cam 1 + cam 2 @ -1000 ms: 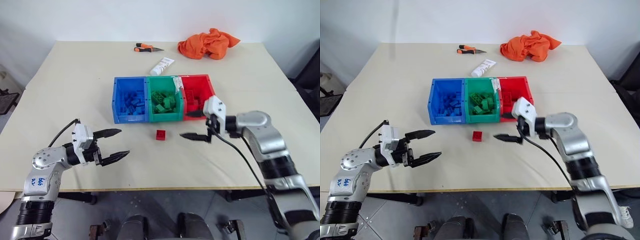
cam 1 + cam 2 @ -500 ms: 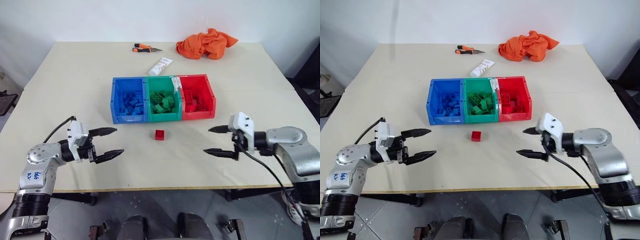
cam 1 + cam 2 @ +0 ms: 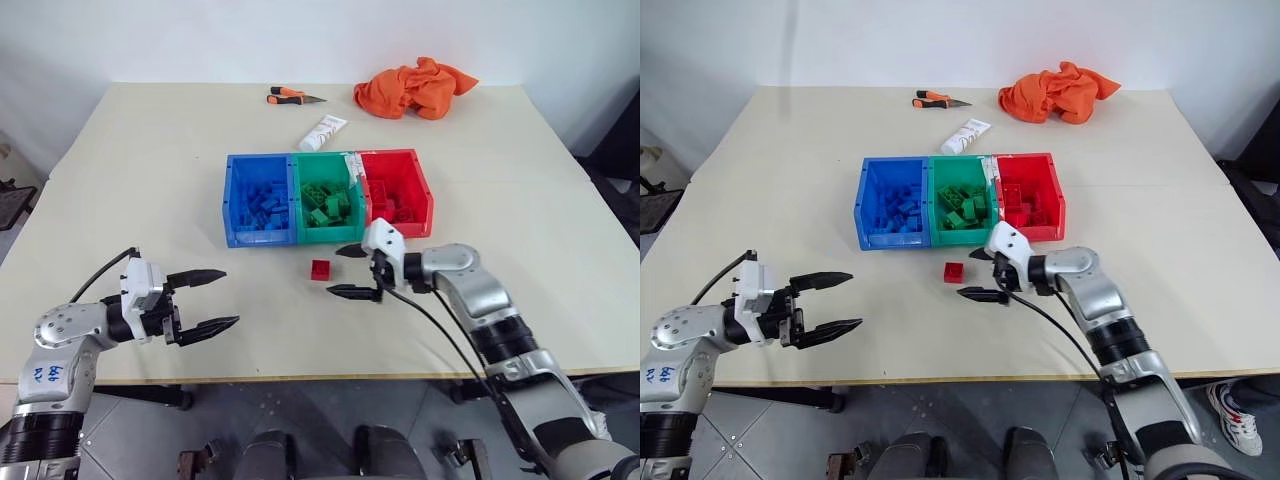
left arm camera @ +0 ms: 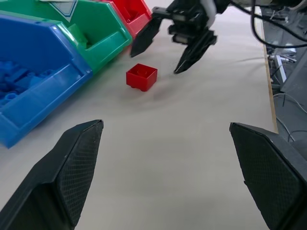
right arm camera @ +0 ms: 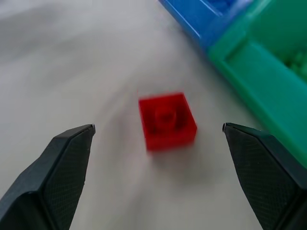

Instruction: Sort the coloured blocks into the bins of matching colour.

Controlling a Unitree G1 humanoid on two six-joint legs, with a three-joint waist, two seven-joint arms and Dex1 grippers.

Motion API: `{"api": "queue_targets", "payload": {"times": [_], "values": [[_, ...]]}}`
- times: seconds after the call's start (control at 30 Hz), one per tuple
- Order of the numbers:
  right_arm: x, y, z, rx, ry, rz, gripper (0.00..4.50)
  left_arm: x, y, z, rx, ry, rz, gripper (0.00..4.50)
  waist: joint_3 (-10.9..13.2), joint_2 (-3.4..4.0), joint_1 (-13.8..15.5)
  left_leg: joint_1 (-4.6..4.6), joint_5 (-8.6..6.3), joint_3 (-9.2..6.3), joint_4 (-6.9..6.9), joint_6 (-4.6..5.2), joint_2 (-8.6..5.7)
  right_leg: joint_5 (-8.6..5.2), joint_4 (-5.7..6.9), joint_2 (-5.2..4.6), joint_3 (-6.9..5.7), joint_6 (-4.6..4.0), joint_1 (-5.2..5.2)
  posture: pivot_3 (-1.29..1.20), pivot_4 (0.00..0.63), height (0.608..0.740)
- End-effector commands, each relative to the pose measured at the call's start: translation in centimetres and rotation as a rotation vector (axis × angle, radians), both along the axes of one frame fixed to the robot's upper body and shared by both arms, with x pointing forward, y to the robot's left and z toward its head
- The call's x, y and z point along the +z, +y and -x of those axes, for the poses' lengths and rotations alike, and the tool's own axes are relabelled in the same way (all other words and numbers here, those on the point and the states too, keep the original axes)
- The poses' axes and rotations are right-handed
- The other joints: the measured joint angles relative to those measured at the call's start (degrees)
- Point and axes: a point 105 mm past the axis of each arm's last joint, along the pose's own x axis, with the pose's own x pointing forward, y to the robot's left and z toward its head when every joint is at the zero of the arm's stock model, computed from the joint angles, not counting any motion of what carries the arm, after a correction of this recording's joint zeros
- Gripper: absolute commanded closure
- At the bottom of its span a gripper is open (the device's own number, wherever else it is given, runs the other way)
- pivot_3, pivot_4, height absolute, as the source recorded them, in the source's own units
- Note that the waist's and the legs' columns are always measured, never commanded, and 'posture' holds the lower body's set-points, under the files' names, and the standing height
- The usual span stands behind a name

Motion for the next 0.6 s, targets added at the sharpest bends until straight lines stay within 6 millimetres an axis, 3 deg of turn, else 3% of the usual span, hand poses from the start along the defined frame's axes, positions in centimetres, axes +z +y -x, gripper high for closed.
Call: {"api": "queue_targets", "payload": {"times": [0.03, 0.13, 0.23, 0.47, 0.6], "values": [[0.4, 1.3, -0.7, 0.002, -0.034, -0.030, 0.04, 1.1, 0.5, 0.6, 0.016, -0.053, 0.003, 0.00, 0.0, 0.00, 0.0, 0.00, 0.00, -0.01, 0.00, 0.00, 0.00, 0.00, 0.00, 0.00, 0.00, 0.00, 0.00, 0.00, 0.150, 0.740], [0.0, 2.2, -0.8, 0.011, -0.032, -0.032, 0.04, 1.1, 0.2, 0.8, 0.023, -0.061, 0.010, 0.00, 0.0, 0.01, 0.1, -0.01, 0.00, -0.04, 0.00, 0.00, 0.00, 0.00, 0.03, 0.00, 0.01, 0.00, -0.01, 0.00, 0.150, 0.740], [-0.2, 2.4, -0.8, 0.009, -0.033, -0.033, 0.62, 1.4, 0.0, 0.8, 0.031, -0.070, 0.022, 0.00, 0.0, 0.01, 0.1, -0.01, 0.00, -0.09, 0.01, 0.00, -0.04, 0.00, 0.13, -0.03, 0.04, 0.00, -0.02, 0.00, 0.150, 0.740], [0.6, 1.6, -0.9, -0.007, -0.078, -0.037, 2.95, 1.3, 0.9, 0.8, 0.056, -0.038, 0.020, 0.00, 0.0, 0.03, -0.1, 0.01, -0.01, -0.08, -0.01, -0.02, 0.00, 0.00, 0.15, 0.01, 0.04, 0.00, -0.05, 0.00, 0.150, 0.740], [2.5, 0.5, -0.7, -0.035, -0.124, -0.064, 3.04, 1.7, 0.6, 0.2, 0.057, -0.047, 0.028, 0.00, 0.0, 0.02, 0.1, 0.00, -0.01, -0.09, 0.00, -0.02, -0.02, 0.00, 0.16, -0.02, 0.05, 0.00, -0.05, 0.00, 0.150, 0.740]]}}
